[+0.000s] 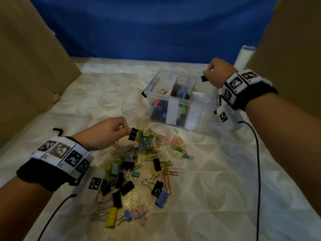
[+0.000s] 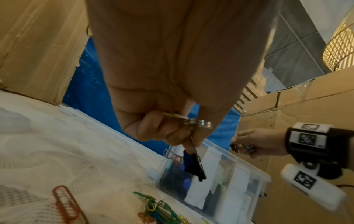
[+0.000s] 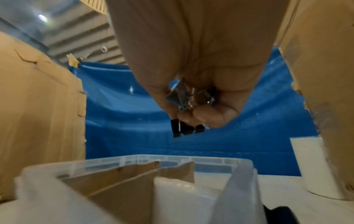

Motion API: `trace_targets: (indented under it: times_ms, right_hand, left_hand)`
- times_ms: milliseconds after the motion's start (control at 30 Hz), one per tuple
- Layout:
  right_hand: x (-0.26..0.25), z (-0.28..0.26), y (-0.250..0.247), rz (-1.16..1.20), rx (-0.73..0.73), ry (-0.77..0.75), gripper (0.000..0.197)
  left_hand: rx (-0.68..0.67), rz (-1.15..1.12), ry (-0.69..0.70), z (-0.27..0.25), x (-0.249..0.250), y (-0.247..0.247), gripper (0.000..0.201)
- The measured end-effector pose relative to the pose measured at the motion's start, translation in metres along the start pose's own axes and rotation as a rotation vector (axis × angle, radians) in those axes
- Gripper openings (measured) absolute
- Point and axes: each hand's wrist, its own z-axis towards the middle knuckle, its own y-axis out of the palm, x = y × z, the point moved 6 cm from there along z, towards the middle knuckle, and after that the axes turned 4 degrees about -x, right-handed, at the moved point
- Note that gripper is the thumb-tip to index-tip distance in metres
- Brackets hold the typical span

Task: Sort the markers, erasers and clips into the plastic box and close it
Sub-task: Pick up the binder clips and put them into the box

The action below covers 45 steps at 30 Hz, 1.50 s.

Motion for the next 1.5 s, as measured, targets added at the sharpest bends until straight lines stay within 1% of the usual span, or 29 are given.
trace_targets:
  times_ms: [67,133,200,233,300,367,433,500,600,667,700,800,900,933,967,1000,1067,1100,1133,1167,1233,1267,1333,1400,1467,1500]
  right_hand:
    - [0.001,0.012,0.007,-0.107,-0.121,0.016,0.019]
    - [-0.001,0.015,0.014,-0.209,-0.225,-0.012,0.029]
    - [-0.002,0.015,0.019,-0.231,-0.270,-0.041,0.039]
    - [-0.001,0.016,0.019,-0.200,-0.268,-0.045,0.042]
    - [0.002,0.015,0.012,-0.144,-0.234,-0.055,0.038]
    - [0.013,0.010,0.003,-0.108,-0.177,-0.054,0.035]
    - [0.028,-0.004,0.002,-0.079,-0.108,-0.032,0.035]
    - [0.042,-0.023,0.016,-0.061,-0.098,0.005,0.038]
    - [0.053,-0.046,0.050,0.061,-0.158,0.045,0.054]
    - [0.054,-0.052,0.062,0.150,-0.116,0.036,0.060]
    - [0.054,-0.054,0.066,0.171,-0.097,0.032,0.060]
    - [0.054,-0.054,0.074,0.196,-0.062,0.030,0.058]
    - [0.054,-0.054,0.076,0.230,-0.020,0.016,0.057]
    - [0.054,-0.054,0.075,0.235,-0.006,0.008,0.057]
    - [0.053,-0.054,0.075,0.233,0.003,0.000,0.057]
    - [0.053,-0.054,0.075,0.232,0.006,-0.003,0.058]
    - [0.054,-0.055,0.076,0.247,0.007,0.001,0.059]
    - [0.055,-0.055,0.077,0.257,0.003,0.002,0.059]
    - [0.054,-0.055,0.077,0.266,-0.001,-0.003,0.059]
    - [0.055,-0.055,0.078,0.273,-0.004,-0.007,0.059]
    - [0.056,-0.054,0.080,0.277,-0.008,-0.014,0.059]
    - [0.056,-0.054,0.081,0.279,-0.013,-0.014,0.059]
    - [0.057,-0.052,0.083,0.280,-0.019,-0.012,0.058]
    - [0.057,-0.050,0.084,0.271,-0.016,-0.009,0.058]
    - [0.059,-0.049,0.085,0.252,-0.023,-0.001,0.057]
    - [0.059,-0.049,0.085,0.242,-0.032,0.003,0.057]
  left_hand:
    - [0.012,0.007,0.009,0.000,0.004,0.001,0.019]
    - [0.028,0.001,0.009,0.002,0.008,0.002,0.020]
    - [0.029,0.009,0.023,0.004,0.012,0.002,0.019]
    - [0.024,0.004,0.034,0.004,0.013,0.003,0.018]
    - [0.010,-0.022,0.040,0.002,0.012,0.008,0.017]
    - [0.007,-0.023,0.047,0.000,0.014,0.013,0.015]
    - [0.037,-0.017,0.091,0.001,0.028,0.012,0.013]
    - [0.124,-0.007,0.170,0.010,0.057,-0.001,0.013]
    - [0.268,0.002,0.248,0.041,0.109,-0.024,0.012]
    - [0.309,0.035,0.278,0.074,0.145,-0.033,0.011]
    - [0.312,0.084,0.276,0.091,0.163,-0.034,0.014]
    - [0.257,0.244,0.249,0.142,0.207,-0.028,0.026]
    - [0.108,0.423,0.200,0.173,0.231,-0.009,0.028]
    - [0.051,0.491,0.202,0.191,0.232,-0.001,0.028]
    - [0.001,0.548,0.183,0.199,0.233,0.004,0.027]
    - [-0.051,0.587,0.153,0.219,0.230,0.011,0.027]
    - [-0.082,0.666,0.080,0.247,0.223,0.014,0.036]
    - [-0.127,0.705,0.075,0.274,0.216,0.022,0.035]
    - [-0.142,0.731,0.095,0.287,0.214,0.025,0.033]
    - [-0.163,0.775,0.088,0.284,0.214,0.025,0.030]
    - [-0.174,0.811,0.097,0.240,0.220,0.018,0.042]
    - [-0.175,0.801,0.108,0.237,0.217,0.018,0.045]
    - [-0.098,0.656,0.143,0.210,0.220,0.006,0.041]
    - [0.013,0.468,0.204,0.186,0.218,-0.014,0.039]
    - [0.063,0.378,0.276,0.159,0.206,-0.030,0.039]
    - [0.064,0.341,0.287,0.146,0.194,-0.036,0.039]
